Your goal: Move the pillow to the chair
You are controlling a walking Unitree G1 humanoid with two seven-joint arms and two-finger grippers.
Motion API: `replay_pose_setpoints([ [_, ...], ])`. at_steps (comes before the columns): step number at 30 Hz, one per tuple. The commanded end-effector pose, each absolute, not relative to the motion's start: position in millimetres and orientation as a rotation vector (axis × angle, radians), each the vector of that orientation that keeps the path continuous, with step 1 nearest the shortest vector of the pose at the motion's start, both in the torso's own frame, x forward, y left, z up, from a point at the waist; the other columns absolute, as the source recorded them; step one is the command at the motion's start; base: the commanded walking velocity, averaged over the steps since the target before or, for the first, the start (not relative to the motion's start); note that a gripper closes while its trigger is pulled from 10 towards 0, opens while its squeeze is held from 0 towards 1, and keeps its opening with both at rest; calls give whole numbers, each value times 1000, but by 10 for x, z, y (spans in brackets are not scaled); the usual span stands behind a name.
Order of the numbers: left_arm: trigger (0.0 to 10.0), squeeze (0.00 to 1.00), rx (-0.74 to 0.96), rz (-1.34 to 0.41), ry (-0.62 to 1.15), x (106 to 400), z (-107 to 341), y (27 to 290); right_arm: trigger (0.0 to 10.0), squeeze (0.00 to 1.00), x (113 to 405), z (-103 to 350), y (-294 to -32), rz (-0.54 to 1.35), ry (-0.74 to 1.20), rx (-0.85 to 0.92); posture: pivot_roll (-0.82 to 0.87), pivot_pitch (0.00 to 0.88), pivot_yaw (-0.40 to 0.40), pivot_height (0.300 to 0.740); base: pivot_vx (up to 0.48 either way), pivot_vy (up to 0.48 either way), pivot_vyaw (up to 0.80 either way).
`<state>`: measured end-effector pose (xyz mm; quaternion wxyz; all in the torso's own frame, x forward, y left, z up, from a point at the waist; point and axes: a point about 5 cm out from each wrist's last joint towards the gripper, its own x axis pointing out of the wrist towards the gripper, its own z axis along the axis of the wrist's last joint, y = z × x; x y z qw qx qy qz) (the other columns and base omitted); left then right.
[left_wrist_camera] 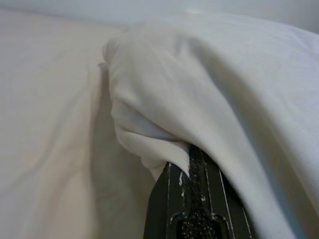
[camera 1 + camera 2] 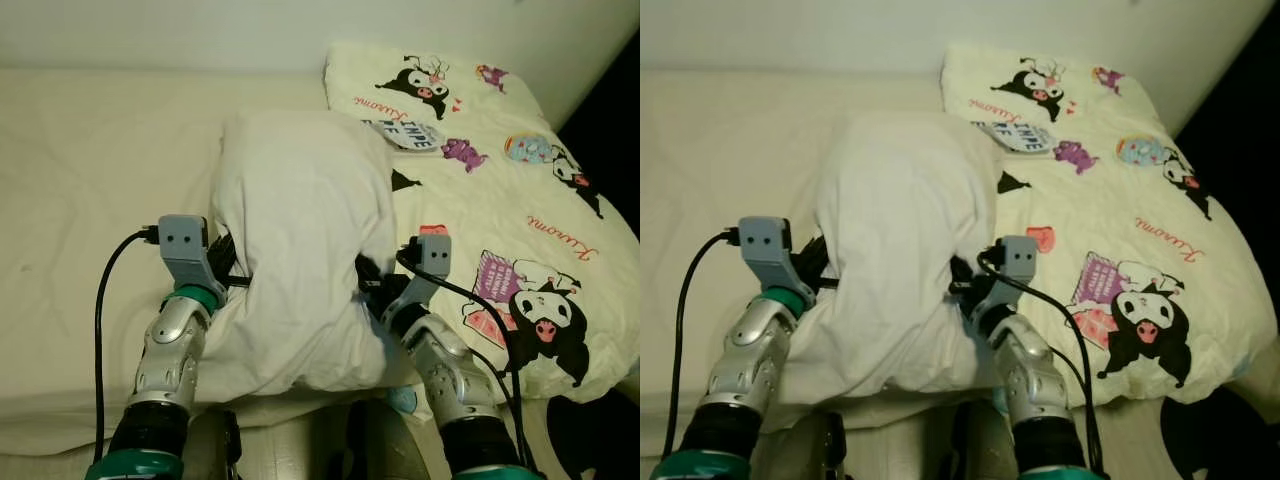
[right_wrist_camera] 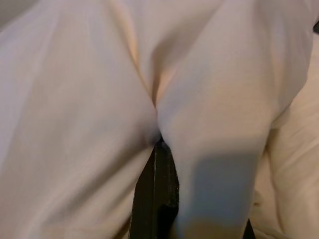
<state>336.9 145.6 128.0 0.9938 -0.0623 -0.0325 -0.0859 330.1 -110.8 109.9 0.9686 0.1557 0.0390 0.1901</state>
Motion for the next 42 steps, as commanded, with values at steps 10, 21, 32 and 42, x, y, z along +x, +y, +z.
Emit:
replay_pose_setpoints([
  [10, 10000, 0, -42, -118, -52, 3344, 1322, 1312, 10000, 0, 3313, 1249, -978, 352, -1, 253, 70, 0, -23, 645, 0, 0, 0],
  [21, 10000, 0, 35, -103, -84, 3259, 1310, 1369, 10000, 0, 3268, 1204, -958, 323, 1, 200, 63, 0, -27, 685, 0, 0, 0],
  [32, 10000, 0, 58, -140, -62, 3247, 1309, 1273, 10000, 0, 3280, 1222, -923, 328, -11, 191, 64, 0, -37, 720, 0, 0, 0],
  [42, 10000, 0, 92, -138, -42, 3201, 1245, 1280, 10000, 0, 3256, 1191, -944, 309, -8, 174, 59, 0, -26, 740, 0, 0, 0],
])
